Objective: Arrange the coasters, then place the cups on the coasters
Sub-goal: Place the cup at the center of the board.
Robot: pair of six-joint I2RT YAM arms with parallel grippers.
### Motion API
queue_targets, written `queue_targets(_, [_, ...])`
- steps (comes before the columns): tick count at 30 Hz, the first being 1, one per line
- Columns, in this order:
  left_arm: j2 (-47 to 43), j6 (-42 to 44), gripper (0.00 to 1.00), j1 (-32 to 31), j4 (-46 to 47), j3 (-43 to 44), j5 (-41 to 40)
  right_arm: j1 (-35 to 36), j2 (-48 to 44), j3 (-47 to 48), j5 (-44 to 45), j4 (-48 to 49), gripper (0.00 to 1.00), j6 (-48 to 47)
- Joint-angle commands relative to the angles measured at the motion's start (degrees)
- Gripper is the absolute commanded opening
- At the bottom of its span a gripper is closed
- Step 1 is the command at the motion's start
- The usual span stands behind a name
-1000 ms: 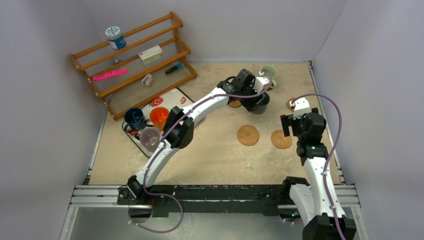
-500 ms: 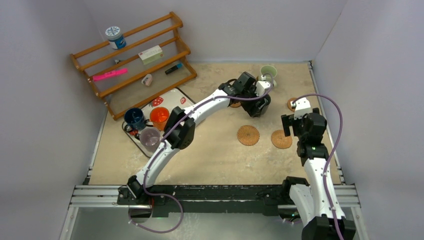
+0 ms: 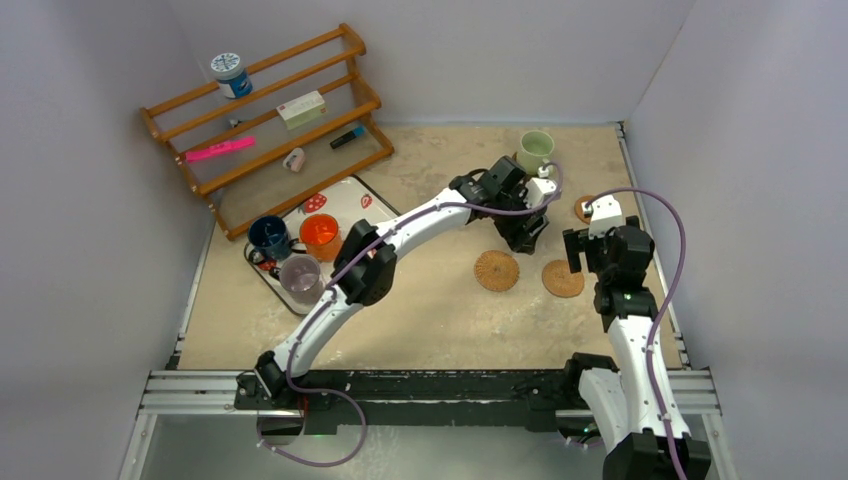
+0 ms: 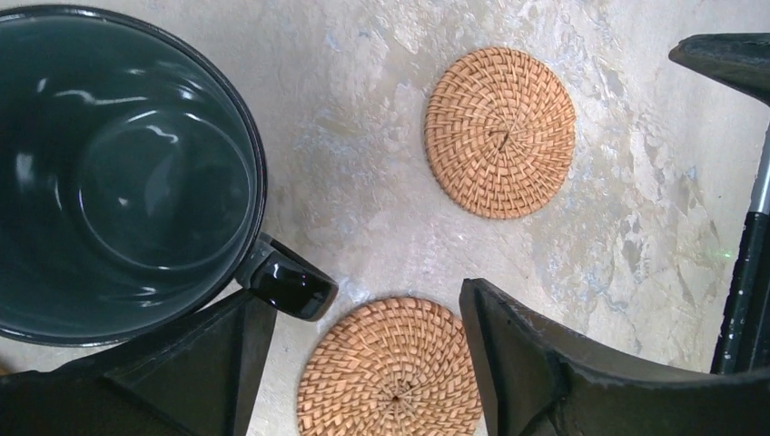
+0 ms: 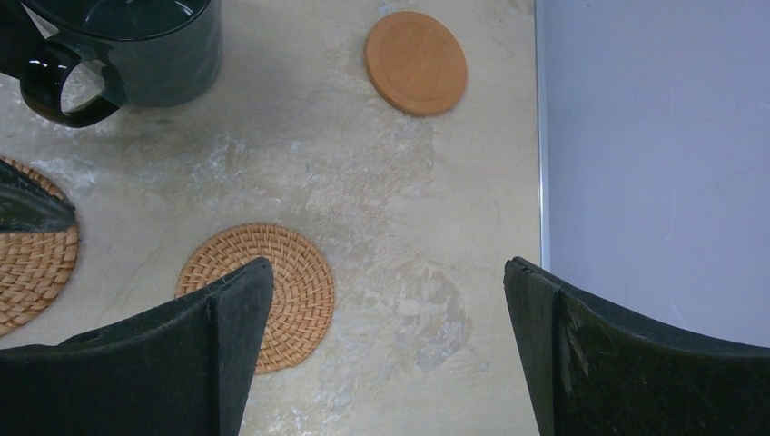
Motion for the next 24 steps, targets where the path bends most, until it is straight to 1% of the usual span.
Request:
queue_targets(1, [-5.88,1.74,0.81,0.18,-1.28,2.12,-2.23,-0.36,-0.05,0.02,0.52,1.11,0.99,0.72])
queue_targets(4, [-9.27,3.12,0.86,0.89,-1.51,-0.48,-4.39,-0.41,0.7,0.54,-1.45,0.65,0.99,1.03])
queue_targets(7, [-14.16,4.06,0.87,2.39,-0.2,-5.9,-6.43,-0.35,1.07,1.57,-4.48,-0.4,0.99,1.54])
queue_targets(8, [-15.91,4.17,0.9,3.21,0.54,-8.02,-7.37,-0.4,1.11,1.82,-5.68,-0.44,0.99,1.6])
queue_targets(9, [-17.69,4.4,0.97,4.05,1.13,-10.34,-8.01,-0.37,1.3,2.04,-6.86,-0.38,0.99,1.71])
queue_targets(10, [-19.43,4.83,1.0,4.84,1.51,-12.31,-8.55,-0.34,1.72,2.28,-7.47,0.17,0.99,1.23])
queue_targets(11, [-21.04,5.43,1.0,5.65,1.76,-14.4,-9.38,-0.29,2.33,2.73,-6.99,0.45,0.99,0.13])
queue_targets(13, [-25.61,6.22,1.0,7.52,3.21,-19.2,-10.85,-0.33,3.99,4.4,-9.43,-0.2,0.99,-0.59])
queue_targets(18, [-36.34,8.08,1.0,13.08,9.49,-34.15,-13.28,-0.17,10.44,10.63,-14.38,-2.0,0.99,1.37])
queue_targets(22, [-44.05,8.56,1.0,20.07,15.61,-44.89,-11.5,1.43,14.35,12.23,-16.34,0.73,0.99,2.42])
queue_targets(24, [-48.03,8.27,1.0,23.58,18.99,-50.04,-10.34,3.63,16.12,12.59,-14.86,2.37,0.99,2.44])
